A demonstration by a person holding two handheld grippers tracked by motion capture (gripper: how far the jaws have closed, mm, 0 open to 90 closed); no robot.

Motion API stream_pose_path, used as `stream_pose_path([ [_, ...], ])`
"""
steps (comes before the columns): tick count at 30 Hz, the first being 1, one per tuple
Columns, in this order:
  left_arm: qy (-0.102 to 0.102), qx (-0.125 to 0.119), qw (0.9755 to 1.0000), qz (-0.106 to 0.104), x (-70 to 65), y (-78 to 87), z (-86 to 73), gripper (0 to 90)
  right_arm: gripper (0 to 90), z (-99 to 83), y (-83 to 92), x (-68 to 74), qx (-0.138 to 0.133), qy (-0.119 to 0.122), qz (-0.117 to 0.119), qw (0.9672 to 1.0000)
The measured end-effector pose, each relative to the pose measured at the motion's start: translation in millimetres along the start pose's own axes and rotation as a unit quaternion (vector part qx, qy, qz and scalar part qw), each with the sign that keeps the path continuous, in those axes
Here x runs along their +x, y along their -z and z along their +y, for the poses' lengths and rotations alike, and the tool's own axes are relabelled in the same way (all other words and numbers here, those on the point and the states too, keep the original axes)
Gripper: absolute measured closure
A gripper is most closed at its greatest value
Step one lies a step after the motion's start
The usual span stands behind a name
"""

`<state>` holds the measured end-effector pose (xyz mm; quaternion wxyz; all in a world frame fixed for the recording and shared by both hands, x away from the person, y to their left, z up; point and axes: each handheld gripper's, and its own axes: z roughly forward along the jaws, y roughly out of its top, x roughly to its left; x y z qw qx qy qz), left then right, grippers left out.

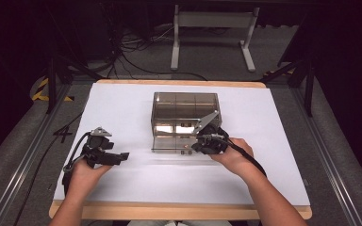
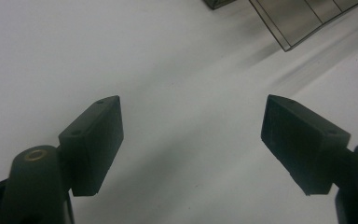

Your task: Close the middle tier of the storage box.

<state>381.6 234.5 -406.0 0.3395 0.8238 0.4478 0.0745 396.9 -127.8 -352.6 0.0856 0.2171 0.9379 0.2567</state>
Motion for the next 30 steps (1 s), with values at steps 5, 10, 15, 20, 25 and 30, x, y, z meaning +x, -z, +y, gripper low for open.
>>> stream_pose_path([
  [5, 0.000, 0.000, 1.0000, 0.000, -0.1, -1.0, 0.2, 21.5, 90.0, -6.1, 1.7, 5.8, 0.005, 0.019, 0.014, 0.9997],
  [10, 0.001, -0.001, 1.0000, 0.002, -0.3, -0.4, -0.2, 21.5, 90.0, -9.7, -1.7, 9.7, 0.016, 0.031, 0.020, 0.9992],
  [15, 0.001, 0.000, 1.0000, 0.001, -1.0, -0.4, 0.2, 21.5, 90.0, -10.6, -5.9, 12.4, 0.024, 0.041, 0.029, 0.9985],
  [20, 0.000, 0.001, 1.0000, 0.000, -0.8, -0.3, 0.0, 21.5, 90.0, -11.8, -13.3, 14.5, 0.039, 0.048, 0.036, 0.9974],
  [25, 0.001, 0.001, 1.0000, 0.000, -0.8, -0.1, 0.0, 21.5, 90.0, -14.4, -19.2, 13.3, 0.049, 0.046, 0.043, 0.9968],
  [30, 0.000, 0.001, 1.0000, 0.001, -0.9, 0.0, 0.1, 21.5, 90.0, -16.1, -24.3, 11.2, 0.057, 0.045, 0.046, 0.9962],
])
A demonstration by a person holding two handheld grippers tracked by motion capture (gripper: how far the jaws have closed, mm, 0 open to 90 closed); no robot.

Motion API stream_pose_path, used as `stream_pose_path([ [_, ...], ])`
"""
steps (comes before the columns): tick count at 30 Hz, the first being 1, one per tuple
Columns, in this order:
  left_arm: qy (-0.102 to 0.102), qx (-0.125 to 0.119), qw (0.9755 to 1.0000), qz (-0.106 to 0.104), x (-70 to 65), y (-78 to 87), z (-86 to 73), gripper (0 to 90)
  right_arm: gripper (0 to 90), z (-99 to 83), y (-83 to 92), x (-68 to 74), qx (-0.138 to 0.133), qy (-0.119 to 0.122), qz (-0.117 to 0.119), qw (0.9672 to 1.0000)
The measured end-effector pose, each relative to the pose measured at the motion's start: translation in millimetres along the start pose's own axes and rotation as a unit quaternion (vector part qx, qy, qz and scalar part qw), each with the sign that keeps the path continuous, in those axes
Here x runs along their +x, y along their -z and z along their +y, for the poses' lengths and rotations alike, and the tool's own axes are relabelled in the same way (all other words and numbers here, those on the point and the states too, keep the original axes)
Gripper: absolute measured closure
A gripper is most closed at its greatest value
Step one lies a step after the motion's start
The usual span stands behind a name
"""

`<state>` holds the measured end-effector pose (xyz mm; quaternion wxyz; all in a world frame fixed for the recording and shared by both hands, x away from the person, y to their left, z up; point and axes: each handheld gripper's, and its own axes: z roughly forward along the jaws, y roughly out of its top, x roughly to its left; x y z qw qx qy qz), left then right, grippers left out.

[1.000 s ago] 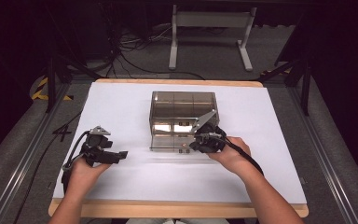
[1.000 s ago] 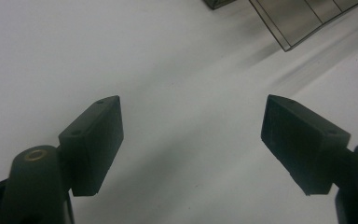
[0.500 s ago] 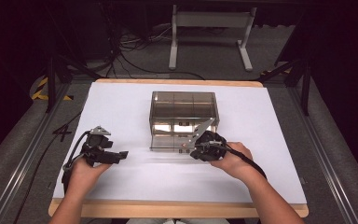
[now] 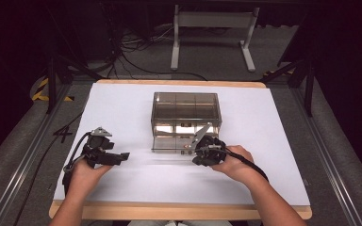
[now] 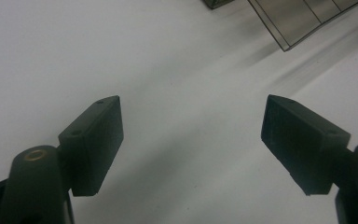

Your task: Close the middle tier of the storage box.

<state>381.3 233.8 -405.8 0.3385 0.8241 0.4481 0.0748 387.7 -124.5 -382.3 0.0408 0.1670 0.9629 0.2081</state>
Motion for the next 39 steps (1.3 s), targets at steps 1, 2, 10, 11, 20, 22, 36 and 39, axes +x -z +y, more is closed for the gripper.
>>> stream_pose_path([
  [1, 0.000, 0.000, 1.0000, -0.001, -0.1, 0.0, 0.0, 21.5, 90.0, -0.2, -0.7, -0.4, 0.002, -0.001, 0.001, 1.0000],
  [2, 0.000, 0.000, 1.0000, -0.001, -0.2, 0.0, 0.0, 21.5, 90.0, -0.3, -1.8, -0.9, 0.004, -0.002, 0.002, 1.0000],
  [10, 0.000, 0.000, 1.0000, 0.000, -0.2, -0.4, 0.0, 21.5, 90.0, -1.4, -11.6, -5.1, 0.019, -0.010, 0.007, 0.9997],
  [11, 0.000, 0.001, 1.0000, 0.000, -0.2, -0.4, 0.0, 21.5, 90.0, -1.4, -12.8, -5.5, 0.021, -0.012, 0.007, 0.9997],
  [20, 0.000, 0.000, 1.0000, 0.000, -0.3, -0.3, 0.0, 21.5, 90.0, -0.9, -18.5, -8.6, 0.026, -0.012, 0.004, 0.9996],
  [22, -0.001, 0.001, 1.0000, -0.002, -0.2, -0.7, 0.0, 21.5, 90.0, -0.4, -19.7, -9.7, 0.023, -0.016, -0.001, 0.9996],
  [36, 0.000, 0.000, 1.0000, -0.001, 0.1, 0.0, 0.0, 21.5, 90.0, 5.1, -23.0, -15.4, 0.012, -0.018, -0.025, 0.9994],
  [39, 0.000, 0.001, 1.0000, -0.002, 0.2, 0.1, 0.1, 21.5, 90.0, 5.7, -21.6, -16.4, 0.010, -0.023, -0.027, 0.9993],
])
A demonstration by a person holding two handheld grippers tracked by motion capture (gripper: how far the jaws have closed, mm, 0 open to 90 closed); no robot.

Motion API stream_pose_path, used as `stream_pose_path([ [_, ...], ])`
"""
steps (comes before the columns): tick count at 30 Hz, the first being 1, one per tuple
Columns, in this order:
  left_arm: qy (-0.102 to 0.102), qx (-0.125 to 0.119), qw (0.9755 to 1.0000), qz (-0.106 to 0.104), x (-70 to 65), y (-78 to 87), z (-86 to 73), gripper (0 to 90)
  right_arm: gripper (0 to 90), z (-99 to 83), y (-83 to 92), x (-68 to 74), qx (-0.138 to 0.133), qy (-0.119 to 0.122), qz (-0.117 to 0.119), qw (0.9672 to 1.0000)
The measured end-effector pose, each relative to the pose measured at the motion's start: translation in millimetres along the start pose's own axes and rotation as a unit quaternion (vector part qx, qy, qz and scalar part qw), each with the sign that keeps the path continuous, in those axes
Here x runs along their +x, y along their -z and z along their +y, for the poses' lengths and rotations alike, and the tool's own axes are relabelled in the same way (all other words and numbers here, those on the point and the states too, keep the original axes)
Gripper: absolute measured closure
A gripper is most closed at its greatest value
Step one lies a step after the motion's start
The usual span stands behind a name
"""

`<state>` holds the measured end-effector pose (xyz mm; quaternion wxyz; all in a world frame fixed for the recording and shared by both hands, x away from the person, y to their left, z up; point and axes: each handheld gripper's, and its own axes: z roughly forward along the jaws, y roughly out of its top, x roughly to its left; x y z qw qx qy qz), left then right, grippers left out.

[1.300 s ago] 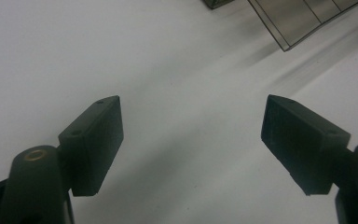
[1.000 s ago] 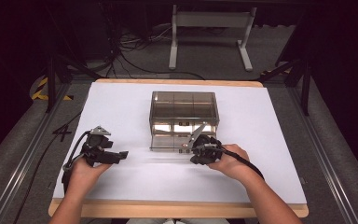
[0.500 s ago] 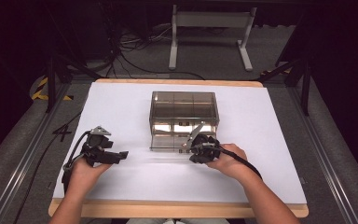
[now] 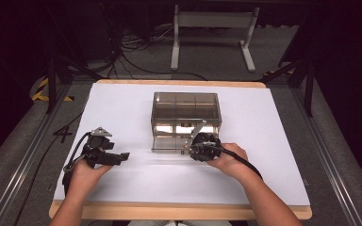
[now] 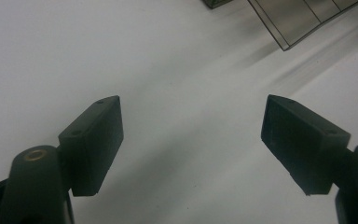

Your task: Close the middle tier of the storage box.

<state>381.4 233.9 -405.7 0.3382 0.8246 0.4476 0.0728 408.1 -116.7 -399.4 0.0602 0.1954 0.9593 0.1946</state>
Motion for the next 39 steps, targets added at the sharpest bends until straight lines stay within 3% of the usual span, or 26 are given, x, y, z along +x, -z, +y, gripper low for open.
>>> stream_pose_path([
  [10, 0.000, 0.000, 1.0000, 0.000, 0.0, -0.2, 0.0, 21.5, 90.0, 5.8, 6.4, -2.9, -0.008, 0.002, -0.013, 0.9999],
  [39, -0.001, 0.001, 1.0000, -0.002, 0.8, -0.5, 0.0, 21.4, 90.0, 9.6, 10.1, -20.9, -0.043, -0.034, -0.057, 0.9969],
])
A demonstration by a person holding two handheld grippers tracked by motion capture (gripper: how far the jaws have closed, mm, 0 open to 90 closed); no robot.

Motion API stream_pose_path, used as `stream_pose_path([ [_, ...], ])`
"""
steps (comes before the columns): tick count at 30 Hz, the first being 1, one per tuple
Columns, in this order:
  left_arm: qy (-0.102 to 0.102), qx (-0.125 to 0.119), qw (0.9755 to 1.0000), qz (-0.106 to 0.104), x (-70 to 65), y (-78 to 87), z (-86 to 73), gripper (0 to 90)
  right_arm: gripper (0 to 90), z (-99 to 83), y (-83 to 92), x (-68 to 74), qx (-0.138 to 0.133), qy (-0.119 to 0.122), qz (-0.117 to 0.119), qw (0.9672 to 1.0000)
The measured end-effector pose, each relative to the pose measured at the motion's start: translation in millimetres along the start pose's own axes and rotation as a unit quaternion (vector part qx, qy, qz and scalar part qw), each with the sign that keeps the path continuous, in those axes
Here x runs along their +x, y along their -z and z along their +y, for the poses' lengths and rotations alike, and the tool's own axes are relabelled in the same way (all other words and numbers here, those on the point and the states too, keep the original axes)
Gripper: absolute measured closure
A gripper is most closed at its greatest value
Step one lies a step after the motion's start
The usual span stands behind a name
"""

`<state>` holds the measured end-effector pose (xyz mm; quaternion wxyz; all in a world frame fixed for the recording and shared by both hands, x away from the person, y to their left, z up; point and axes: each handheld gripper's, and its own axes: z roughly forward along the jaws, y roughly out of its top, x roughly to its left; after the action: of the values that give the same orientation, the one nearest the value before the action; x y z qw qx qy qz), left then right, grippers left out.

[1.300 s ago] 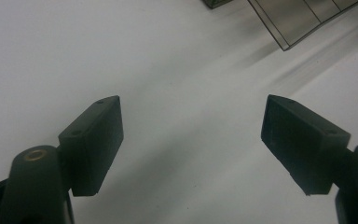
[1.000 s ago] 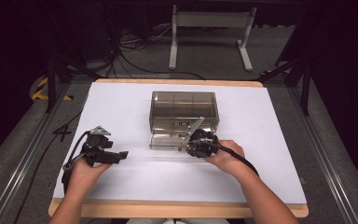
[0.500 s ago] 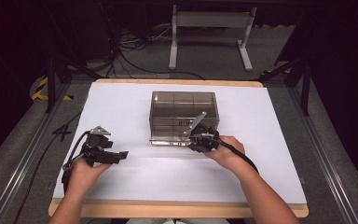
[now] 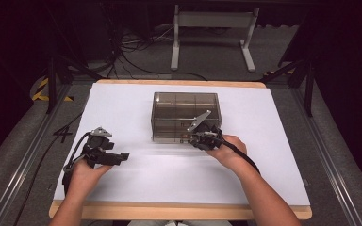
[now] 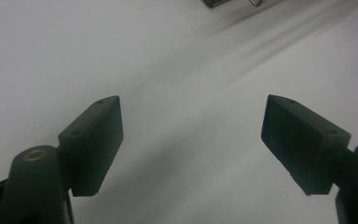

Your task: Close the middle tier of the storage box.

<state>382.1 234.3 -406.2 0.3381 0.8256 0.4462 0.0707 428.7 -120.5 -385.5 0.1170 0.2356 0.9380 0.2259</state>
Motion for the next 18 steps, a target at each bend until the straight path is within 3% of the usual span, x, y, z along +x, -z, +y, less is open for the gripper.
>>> stream_pose_path([
  [18, 0.001, 0.002, 1.0000, -0.001, -0.2, -0.5, 0.0, 21.2, 90.0, -0.4, -5.6, -9.6, -0.021, -0.020, -0.025, 0.9993],
])
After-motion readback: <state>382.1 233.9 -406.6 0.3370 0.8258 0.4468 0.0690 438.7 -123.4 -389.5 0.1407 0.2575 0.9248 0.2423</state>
